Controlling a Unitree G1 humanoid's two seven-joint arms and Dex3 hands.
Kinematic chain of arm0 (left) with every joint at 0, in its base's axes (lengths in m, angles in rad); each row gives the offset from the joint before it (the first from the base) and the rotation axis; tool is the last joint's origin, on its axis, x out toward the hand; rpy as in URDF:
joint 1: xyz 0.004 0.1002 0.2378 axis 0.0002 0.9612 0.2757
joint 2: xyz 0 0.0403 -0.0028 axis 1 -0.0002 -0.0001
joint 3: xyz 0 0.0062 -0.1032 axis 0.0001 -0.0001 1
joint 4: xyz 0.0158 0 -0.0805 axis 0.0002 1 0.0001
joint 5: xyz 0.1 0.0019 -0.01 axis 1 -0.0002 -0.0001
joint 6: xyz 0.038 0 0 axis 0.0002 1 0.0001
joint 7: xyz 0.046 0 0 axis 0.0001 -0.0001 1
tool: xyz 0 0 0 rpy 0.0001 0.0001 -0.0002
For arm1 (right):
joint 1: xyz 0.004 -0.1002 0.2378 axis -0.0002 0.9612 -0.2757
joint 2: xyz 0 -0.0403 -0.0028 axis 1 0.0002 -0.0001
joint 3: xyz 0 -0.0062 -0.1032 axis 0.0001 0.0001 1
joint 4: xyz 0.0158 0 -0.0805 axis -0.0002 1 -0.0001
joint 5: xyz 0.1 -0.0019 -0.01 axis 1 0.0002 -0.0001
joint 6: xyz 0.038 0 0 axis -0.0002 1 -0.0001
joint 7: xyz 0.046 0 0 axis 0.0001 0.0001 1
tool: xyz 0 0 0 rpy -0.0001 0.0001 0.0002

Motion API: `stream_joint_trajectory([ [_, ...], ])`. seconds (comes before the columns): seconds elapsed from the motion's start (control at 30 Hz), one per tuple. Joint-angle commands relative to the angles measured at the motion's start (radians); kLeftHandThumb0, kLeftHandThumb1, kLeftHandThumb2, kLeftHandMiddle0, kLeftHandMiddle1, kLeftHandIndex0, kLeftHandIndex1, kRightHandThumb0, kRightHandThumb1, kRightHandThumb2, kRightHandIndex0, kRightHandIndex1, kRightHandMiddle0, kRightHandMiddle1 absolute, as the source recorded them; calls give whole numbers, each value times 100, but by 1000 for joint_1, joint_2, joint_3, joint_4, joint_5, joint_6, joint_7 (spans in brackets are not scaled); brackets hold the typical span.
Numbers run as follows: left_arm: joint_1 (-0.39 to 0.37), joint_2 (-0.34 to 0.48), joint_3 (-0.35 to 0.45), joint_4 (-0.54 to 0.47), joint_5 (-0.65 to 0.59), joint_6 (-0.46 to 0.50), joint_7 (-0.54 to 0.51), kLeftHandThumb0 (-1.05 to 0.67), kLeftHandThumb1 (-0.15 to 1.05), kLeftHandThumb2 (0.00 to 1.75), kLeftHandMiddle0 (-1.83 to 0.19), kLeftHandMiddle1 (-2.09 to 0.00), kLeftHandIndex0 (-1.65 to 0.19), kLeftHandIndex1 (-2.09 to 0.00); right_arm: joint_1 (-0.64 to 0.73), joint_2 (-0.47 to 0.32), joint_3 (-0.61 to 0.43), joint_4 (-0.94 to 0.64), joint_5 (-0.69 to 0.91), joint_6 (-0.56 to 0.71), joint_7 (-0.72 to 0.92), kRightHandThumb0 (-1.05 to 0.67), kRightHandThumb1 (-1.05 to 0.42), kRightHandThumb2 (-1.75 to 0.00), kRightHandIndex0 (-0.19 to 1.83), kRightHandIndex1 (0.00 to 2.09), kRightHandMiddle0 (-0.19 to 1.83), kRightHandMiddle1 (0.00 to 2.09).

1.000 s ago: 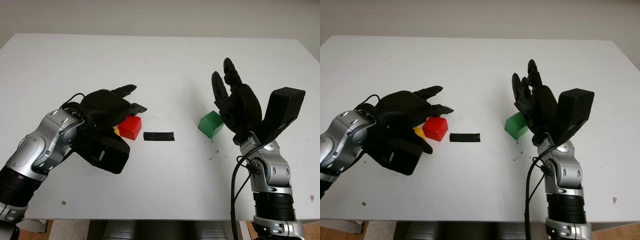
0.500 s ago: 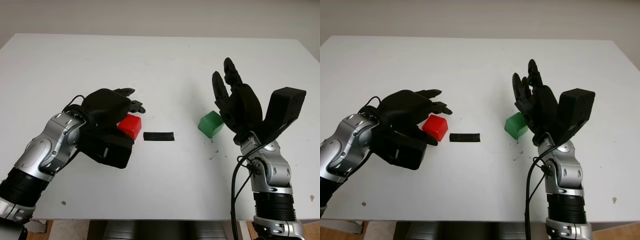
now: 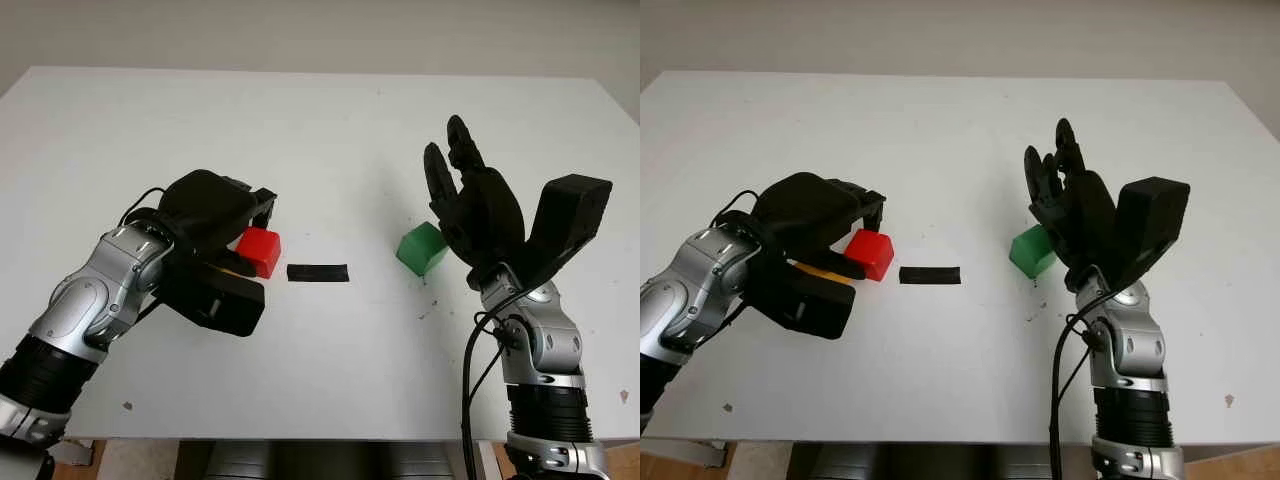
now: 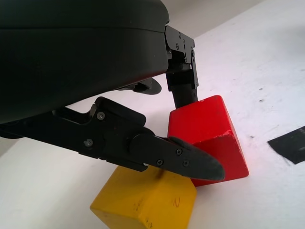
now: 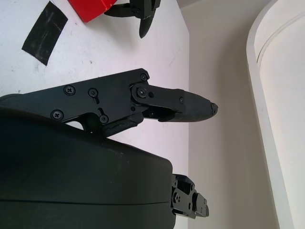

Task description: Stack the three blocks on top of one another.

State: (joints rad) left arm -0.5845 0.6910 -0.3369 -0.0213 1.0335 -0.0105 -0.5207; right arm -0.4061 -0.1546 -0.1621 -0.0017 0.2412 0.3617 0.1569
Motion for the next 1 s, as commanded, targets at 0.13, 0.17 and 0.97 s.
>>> stream_joint_trajectory([
  [0.13, -12, -8, -2, -6, 8, -14, 9, -48, 96, 5, -35, -14, -23, -150, -11, -8, -1, -10, 3, -9, 4, -55, -105, -50, -19, 0, -19, 0],
  [0.17, -7, -14, 8, -1, -11, -26, 37, -43, 97, 6, -37, -15, -25, -147, -11, -10, -1, -9, 3, -13, 8, -55, -105, -50, -19, 0, -19, 0],
  [0.97, -40, -164, 189, -61, -715, 208, -105, -33, 102, 5, -15, -50, -23, -162, -4, -5, 4, -23, -5, -2, -6, -56, -105, -47, -19, 0, -19, 0],
])
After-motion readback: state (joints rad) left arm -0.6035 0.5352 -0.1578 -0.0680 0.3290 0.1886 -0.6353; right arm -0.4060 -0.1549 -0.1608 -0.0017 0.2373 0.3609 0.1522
